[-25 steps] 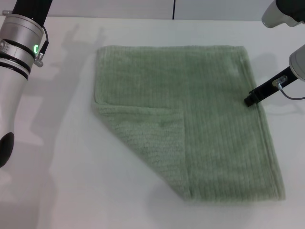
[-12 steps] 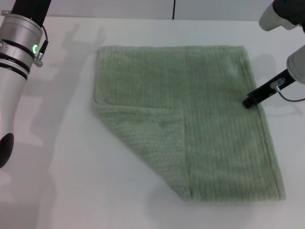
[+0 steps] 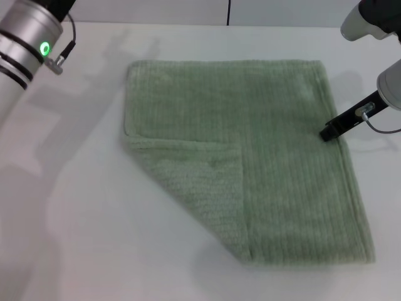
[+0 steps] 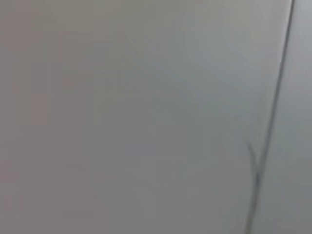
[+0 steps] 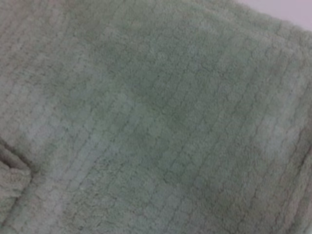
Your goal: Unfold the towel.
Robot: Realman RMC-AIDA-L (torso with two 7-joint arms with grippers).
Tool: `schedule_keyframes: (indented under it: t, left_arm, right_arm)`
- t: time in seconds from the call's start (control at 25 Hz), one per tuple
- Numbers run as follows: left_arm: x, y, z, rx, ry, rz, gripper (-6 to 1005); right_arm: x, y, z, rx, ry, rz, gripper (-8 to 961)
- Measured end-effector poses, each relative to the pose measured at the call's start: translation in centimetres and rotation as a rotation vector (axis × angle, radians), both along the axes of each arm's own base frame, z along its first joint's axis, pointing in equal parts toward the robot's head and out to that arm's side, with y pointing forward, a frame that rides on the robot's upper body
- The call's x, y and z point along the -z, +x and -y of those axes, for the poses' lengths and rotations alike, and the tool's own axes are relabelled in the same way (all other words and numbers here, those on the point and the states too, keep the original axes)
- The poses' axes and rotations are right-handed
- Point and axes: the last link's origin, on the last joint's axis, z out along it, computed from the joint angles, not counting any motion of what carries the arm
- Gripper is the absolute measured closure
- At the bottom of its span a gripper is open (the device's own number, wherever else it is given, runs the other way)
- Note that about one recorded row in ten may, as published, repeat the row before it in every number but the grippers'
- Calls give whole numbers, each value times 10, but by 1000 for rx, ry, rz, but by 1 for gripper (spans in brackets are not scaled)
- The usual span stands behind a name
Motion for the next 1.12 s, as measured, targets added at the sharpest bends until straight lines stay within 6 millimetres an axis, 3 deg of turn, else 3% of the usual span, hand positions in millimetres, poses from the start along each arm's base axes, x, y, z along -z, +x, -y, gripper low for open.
schedule_keyframes:
  t: [0.24,0.64,0.88,1.12]
  left_arm:
    - [-8,30,-1,89,-175,-3,245]
    - [-16,53,-6,113,-391,-79,246]
    - [-11,66,-5,117,-495,-197,247]
    - [-10,75,-2,104,-567,-432,248]
  right_arm:
    - [0,1,0,1,1,0,953]
    - [1,4,1,3,0,0,953]
    - [1,4,0,3,1,0,954]
    - [0,3,-1,-2,4,2,954]
